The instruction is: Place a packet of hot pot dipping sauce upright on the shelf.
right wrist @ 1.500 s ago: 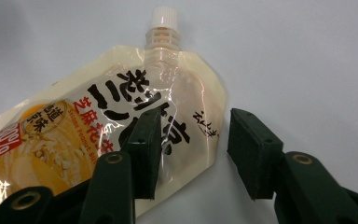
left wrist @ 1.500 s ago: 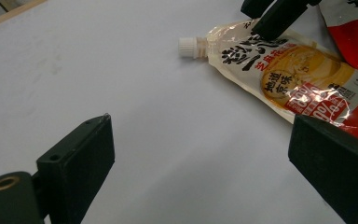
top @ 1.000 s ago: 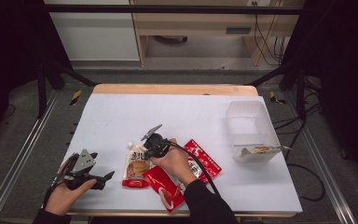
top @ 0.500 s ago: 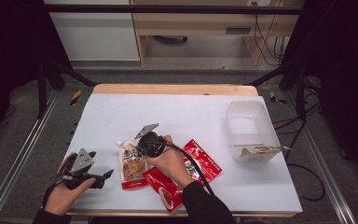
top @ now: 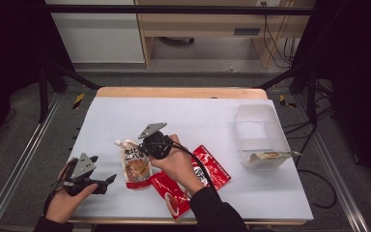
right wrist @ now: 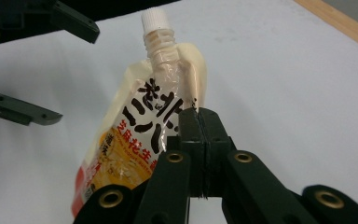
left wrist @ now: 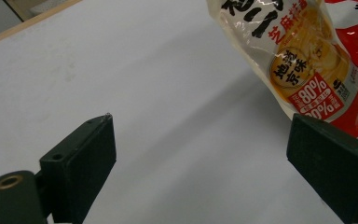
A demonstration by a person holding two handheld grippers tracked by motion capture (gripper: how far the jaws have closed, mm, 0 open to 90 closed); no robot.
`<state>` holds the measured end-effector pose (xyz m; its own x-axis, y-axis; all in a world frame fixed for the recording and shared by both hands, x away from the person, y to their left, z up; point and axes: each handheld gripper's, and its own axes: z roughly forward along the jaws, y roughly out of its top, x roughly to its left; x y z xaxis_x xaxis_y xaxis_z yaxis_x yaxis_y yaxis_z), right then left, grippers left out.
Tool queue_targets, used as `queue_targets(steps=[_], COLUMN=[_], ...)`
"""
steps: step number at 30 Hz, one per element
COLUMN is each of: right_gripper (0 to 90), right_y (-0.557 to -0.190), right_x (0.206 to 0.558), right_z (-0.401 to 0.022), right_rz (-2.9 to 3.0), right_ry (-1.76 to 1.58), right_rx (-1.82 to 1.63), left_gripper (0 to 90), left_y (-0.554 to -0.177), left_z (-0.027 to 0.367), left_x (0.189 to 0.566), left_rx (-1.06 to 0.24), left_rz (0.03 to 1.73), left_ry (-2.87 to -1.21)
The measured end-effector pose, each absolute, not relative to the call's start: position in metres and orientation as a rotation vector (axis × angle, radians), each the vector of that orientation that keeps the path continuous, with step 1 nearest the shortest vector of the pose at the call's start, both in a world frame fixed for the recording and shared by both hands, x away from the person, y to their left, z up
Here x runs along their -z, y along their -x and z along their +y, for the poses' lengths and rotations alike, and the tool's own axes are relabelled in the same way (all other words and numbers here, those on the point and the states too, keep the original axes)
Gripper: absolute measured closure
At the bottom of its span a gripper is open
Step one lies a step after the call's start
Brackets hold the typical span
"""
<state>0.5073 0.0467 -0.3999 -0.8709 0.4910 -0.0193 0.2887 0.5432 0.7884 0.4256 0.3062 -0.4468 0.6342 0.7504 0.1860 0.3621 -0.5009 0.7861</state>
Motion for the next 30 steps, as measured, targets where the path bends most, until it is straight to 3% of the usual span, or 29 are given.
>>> queue_targets(steps=[30], right_gripper=[90.0], right_y=[-0.484], right_x=[0.342], right_z=[0.002], right_rz=[2.456], right_ry=[-0.565], right_rx=[-1.305], left_gripper=[7.8], left_y=[-0.424], left_z=[0.302], left_x=[0.446], left_rx=[-0.647], left_rz=[0.827], left_ry=[-2.119])
